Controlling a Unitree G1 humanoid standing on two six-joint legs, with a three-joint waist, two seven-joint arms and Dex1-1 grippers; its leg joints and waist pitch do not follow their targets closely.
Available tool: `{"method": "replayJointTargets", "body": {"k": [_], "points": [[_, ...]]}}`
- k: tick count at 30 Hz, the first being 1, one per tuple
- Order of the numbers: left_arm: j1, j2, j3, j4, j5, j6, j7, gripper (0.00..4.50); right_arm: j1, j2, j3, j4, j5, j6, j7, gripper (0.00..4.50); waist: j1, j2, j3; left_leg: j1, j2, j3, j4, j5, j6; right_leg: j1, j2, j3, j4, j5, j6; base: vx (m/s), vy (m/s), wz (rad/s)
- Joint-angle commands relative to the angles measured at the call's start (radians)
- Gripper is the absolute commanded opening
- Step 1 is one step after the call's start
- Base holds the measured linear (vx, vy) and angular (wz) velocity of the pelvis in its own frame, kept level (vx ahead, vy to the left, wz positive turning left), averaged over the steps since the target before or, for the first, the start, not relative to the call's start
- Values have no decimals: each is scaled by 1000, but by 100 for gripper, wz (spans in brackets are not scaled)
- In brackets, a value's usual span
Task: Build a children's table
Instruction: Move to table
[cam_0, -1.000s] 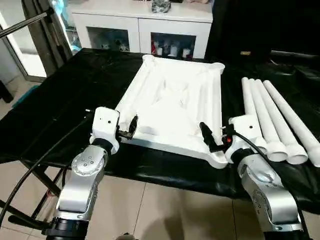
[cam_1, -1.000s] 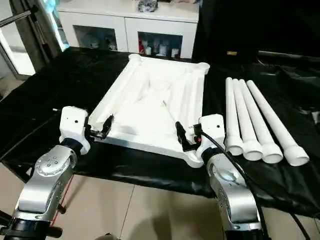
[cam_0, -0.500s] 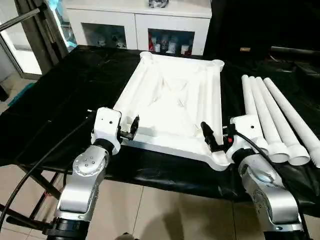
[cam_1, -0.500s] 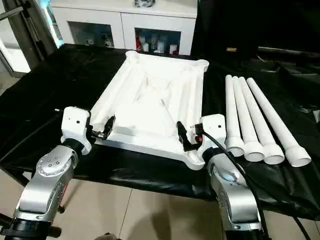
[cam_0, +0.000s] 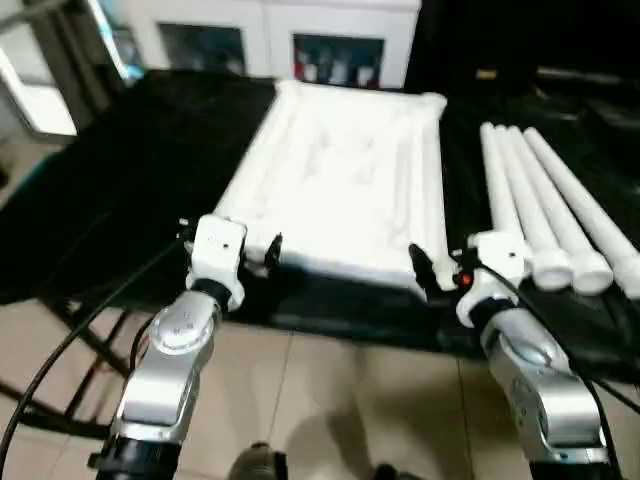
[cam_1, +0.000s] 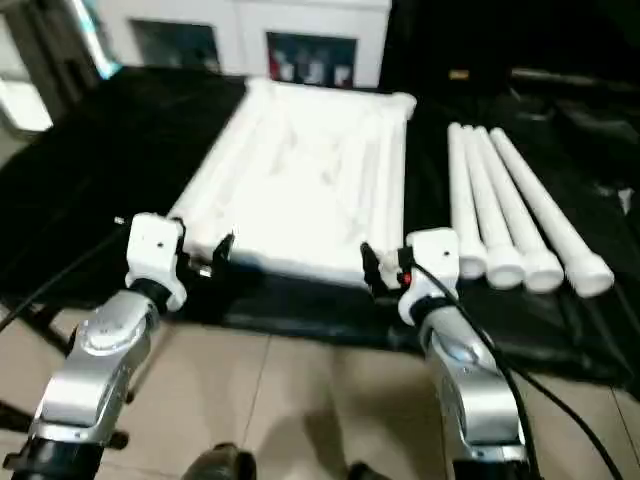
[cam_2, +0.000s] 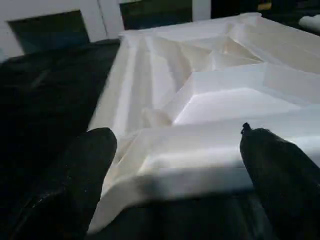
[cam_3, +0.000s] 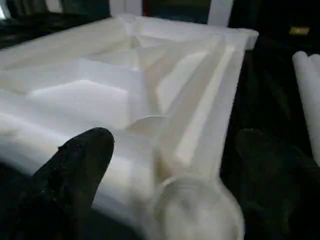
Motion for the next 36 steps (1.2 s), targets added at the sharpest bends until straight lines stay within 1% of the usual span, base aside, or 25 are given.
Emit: {"method": "replayJointTargets", "body": {"k": [1, 2, 3, 4, 5, 6, 7, 8, 9, 10, 11, 13, 14, 15, 16, 17, 18, 19, 20, 21, 22, 25, 29, 32, 36], "points": [[5, -3, -4, -8, 7, 6, -3, 450, -2, -6, -8, -8, 2, 14, -5, 446, 71, 31, -43, -17, 76, 46, -269, -687, 9, 79, 57, -58, 195, -380, -36, -291, -11, 8], [4, -3, -4, -8, 8, 4, 0, 450, -2, -6, -9, -9, 1, 15, -5, 446, 101, 0, -41, -33, 91, 59, -269, -808, -43, 130, 24, 18, 233, -437, -5, -265, -90, 25], [4, -3, -4, -8, 9, 4, 2, 450, -2, -5, -10, -10, 0, 16, -4, 446, 67, -69, -61, 37, 54, 93, -96, -580, -126, 89, -27, 131, 180, -753, 54, -265, -90, 25], [4, -3, -4, -8, 9, 4, 3, 450, -2, -5, -11, -10, -1, 17, -4, 446, 57, -86, -27, 109, -40, -21, 196, -275, -69, -53, -129, 237, -140, -1275, 45, -60, -109, 19], [4, -2, -4, -7, 10, 5, 3, 450, -2, -4, -11, -11, -1, 18, -5, 446, 76, -69, -7, 25, -80, -48, 204, -227, -21, 40, -117, 264, -138, -1242, 51, 0, 0, 0], [4, -2, -4, -7, 10, 5, 3, 450, -2, -4, -11, -11, -1, 18, -5, 446, 90, -74, 18, 17, -95, -68, 199, -230, -38, 70, -101, 263, -129, -1214, 45, 0, 0, 0], [5, -2, -5, -7, 11, 6, 4, 450, -1, -5, -12, -12, -2, 19, -5, 446, 103, -71, 7, 68, -85, -95, 149, -295, -60, 100, -97, 263, -87, -1094, 16, -143, 32, 9], [5, 0, -7, -6, 13, 8, 4, 450, 0, -5, -13, -14, -1, 20, -7, 446, 101, -32, -32, 205, -16, -111, -21, -366, -86, 96, -33, 187, -38, -614, -75, -208, 44, 21], [5, 1, -8, -6, 13, 9, 2, 450, 1, -5, -13, -14, -2, 21, -9, 446, 69, -25, -10, 204, 22, -138, -78, -444, -85, 84, -8, 166, -8, -425, -92, -208, 44, 21], [5, 2, -10, -6, 13, 9, 1, 450, 2, -5, -15, -15, -2, 21, -10, 446, 65, -9, -23, 215, 37, -135, -101, -498, -77, 89, -8, 143, -7, -303, -101, -249, 58, 22], [5, 3, -11, -6, 13, 10, 0, 450, 4, -5, -16, -16, -2, 22, -10, 446, 44, 5, -13, 209, 39, -116, -160, -648, -68, 132, -29, 117, -20, -175, -111, -212, 84, 16], [6, 3, -10, -7, 14, 9, -1, 450, 6, -6, -18, -16, -4, 24, -12, 446, 34, -3, 10, 211, 23, -88, -187, -794, -90, 140, -36, 104, -66, -345, -87, -183, 90, 12], [7, 3, -10, -6, 14, 8, -2, 450, 9, -4, -25, -18, 0, 26, -15, 446, 32, -2, 27, 204, 19, -59, -229, -917, -105, 160, -13, 57, -73, -553, -49, -178, 62, 7], [6, 3, -9, -4, 13, 7, -3, 450, 11, -2, -30, -19, 1, 25, -20, 446, 129, 0, 6, 63, 48, -11, -307, -953, -82, 277, 1, 52, 169, -378, -35, -178, 62, 7], [7, 2, -8, -4, 10, 8, -4, 450, 13, 2, -39, -21, 4, 27, -26, 446, 176, -8, 3, 50, 42, 28, -296, -852, -48, 275, 3, 80, 165, -357, -22, -170, -15, 17], [7, 3, -8, -3, 8, 8, -6, 450, 13, 6, -48, -21, 11, 30, -30, 446, 93, -88, -9, 306, -34, -12, -8, -311, -106, 63, -139, 210, -142, -965, 32, -32, -110, 22], [6, 3, -8, -3, 7, 8, -6, 450, 12, 8, -52, -21, 15, 33, -32, 446, 103, -56, 6, 251, -53, -68, 15, -145, -63, 91, -177, 269, -183, -1023, -13, -32, -110, 22], [6, 3, -8, -3, 7, 8, -6, 450, 12, 8, -52, -21, 15, 33, -32, 446, 110, -63, 15, 202, -75, -85, 16, -64, -42, 134, -145, 269, -179, -994, -25, 4, -94, 10], [8, 2, -9, -5, 1, 8, -10, 450, 11, 4, -55, -22, 17, 38, -29, 446, 111, -38, 17, 235, -37, -106, -37, -215, -111, 128, -124, 195, -145, -871, -85, -77, 17, 0], [8, 2, -9, -5, 0, 8, -11, 450, 11, 4, -56, -22, 18, 38, -29, 446, 104, -30, 14, 238, -27, -107, -87, -382, -137, 123, -85, 171, -116, -788, -94, -77, 17, 0], [10, 1, -11, -8, -2, 8, -12, 450, 12, 2, -56, -24, 18, 40, -27, 446, 86, -19, 12, 268, -9, -89, -108, -534, -188, 95, -36, 177, -105, -694, -69, -74, 56, -4], [16, 1, -14, -16, -3, 10, -13, 450, 13, -1, -57, -30, 18, 43, -26, 446, 53, -5, -16, 265, 4, -75, -168, -638, -189, 148, -22, 157, -81, -309, -62, -38, 69, -25], [27, 1, -15, -31, -1, 13, -15, 450, 21, 4, -61, -49, 21, 52, -28, 446, -27, -15, 7, 289, -7, -57, -203, -742, -142, 166, -13, 129, -126, -450, -68, 18, 91, -58], [32, 0, -16, -38, -3, 9, -19, 450, 26, 2, -62, -59, 23, 57, -30, 446, -64, -23, -4, 292, -33, -19, -203, -593, -113, 207, -19, 153, -145, -400, -102, 80, 54, -70], [30, -1, -13, -42, -4, 2, -16, 450, 26, -3, -63, -65, 23, 58, -30, 446, -50, -58, -12, 238, -95, -1, -163, -342, -89, 276, -7, 217, -153, -333, -177, 116, 7, -67]]}}
